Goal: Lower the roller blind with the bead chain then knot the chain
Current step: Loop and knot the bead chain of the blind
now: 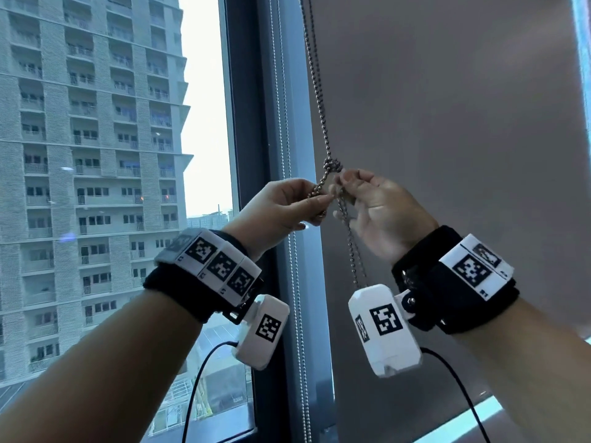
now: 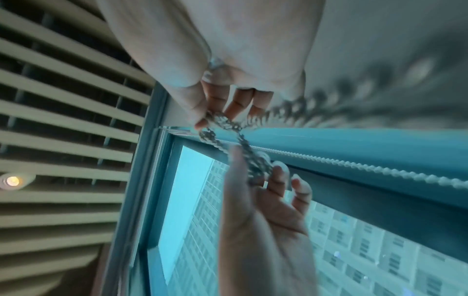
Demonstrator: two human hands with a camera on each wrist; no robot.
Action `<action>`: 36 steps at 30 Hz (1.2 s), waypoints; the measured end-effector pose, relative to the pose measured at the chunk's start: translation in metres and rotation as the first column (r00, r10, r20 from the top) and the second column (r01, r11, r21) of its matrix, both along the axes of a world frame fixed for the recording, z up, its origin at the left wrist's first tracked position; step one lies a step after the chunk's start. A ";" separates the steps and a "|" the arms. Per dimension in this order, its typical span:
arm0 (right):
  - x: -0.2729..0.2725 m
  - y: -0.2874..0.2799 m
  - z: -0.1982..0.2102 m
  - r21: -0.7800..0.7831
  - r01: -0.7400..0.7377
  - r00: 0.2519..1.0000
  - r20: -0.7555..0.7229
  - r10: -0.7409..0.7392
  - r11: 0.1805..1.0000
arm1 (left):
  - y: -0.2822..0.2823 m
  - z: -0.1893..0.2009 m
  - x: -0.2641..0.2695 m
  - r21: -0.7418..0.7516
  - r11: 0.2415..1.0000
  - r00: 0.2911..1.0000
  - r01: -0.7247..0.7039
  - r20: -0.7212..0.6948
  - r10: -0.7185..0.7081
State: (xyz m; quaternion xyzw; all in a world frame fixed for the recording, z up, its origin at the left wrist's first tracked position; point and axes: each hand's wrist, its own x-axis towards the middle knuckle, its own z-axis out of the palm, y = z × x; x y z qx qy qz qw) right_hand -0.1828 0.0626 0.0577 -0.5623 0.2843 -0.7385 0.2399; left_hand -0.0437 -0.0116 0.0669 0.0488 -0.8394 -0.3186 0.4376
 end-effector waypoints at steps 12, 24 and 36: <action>-0.002 0.005 -0.034 -0.187 -0.092 0.996 -0.031 0.088 0.978 | -0.017 0.001 0.008 -0.065 0.996 0.988 -0.067 -0.144 0.057; 0.006 -0.008 -0.102 0.117 0.176 0.881 -0.462 -0.103 0.977 | -0.011 -0.012 -0.003 -0.008 0.999 0.989 0.044 -0.140 -0.045; 0.005 -0.003 -0.088 0.150 0.205 0.866 -0.489 -0.107 0.967 | -0.022 -0.016 0.008 -0.916 0.170 0.878 -0.363 -0.276 0.392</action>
